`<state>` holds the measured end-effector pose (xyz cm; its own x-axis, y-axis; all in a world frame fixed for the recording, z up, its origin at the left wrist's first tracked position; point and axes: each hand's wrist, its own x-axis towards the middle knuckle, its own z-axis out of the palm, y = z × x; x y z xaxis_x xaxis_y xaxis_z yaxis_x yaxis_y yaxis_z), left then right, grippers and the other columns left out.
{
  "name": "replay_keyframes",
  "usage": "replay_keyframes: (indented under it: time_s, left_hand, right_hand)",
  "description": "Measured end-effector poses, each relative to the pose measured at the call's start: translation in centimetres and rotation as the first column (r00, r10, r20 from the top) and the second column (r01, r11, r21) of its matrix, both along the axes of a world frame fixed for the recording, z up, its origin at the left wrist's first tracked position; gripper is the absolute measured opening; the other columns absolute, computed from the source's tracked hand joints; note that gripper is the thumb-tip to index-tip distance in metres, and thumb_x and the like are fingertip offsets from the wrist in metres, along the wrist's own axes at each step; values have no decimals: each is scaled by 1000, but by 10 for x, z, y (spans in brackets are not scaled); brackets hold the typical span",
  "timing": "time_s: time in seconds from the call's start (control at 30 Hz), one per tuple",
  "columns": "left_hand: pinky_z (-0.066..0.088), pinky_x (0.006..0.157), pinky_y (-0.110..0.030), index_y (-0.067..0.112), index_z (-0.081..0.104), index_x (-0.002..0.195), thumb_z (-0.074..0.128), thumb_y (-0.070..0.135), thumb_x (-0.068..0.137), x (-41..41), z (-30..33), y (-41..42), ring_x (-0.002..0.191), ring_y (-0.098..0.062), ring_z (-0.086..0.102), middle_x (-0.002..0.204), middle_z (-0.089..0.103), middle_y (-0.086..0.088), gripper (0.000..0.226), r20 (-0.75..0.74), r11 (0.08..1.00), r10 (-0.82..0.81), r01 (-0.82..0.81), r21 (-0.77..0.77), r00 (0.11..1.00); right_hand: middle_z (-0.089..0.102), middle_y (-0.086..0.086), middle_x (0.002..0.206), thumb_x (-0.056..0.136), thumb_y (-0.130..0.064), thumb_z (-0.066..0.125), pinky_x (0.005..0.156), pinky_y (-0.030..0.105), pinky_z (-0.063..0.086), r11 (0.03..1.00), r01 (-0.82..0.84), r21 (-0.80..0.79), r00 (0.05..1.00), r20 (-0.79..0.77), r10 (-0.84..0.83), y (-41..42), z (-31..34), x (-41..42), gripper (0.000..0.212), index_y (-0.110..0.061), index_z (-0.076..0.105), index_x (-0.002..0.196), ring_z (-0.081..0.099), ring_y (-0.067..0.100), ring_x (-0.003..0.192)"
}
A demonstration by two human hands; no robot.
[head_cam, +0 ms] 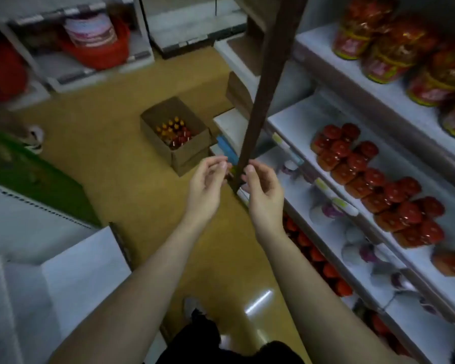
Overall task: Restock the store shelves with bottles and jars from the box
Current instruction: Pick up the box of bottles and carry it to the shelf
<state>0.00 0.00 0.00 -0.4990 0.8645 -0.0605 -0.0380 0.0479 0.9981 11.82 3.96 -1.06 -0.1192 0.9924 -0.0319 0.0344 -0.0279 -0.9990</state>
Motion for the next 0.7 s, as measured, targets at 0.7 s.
replay_keyframes:
  time_s: [0.7]
  left_hand:
    - [52,104,-54,32,69,112,61,51,94,-268,-27,225,114,-18,69,116,74,0,27,-100,969,188,-202,-146,977]
  right_hand:
    - [71,-5,114,103,-39,63,99,48,59,966,-158,-205,987,-42,153,248,-41,-277,20,-30,69,120,69,14,111]
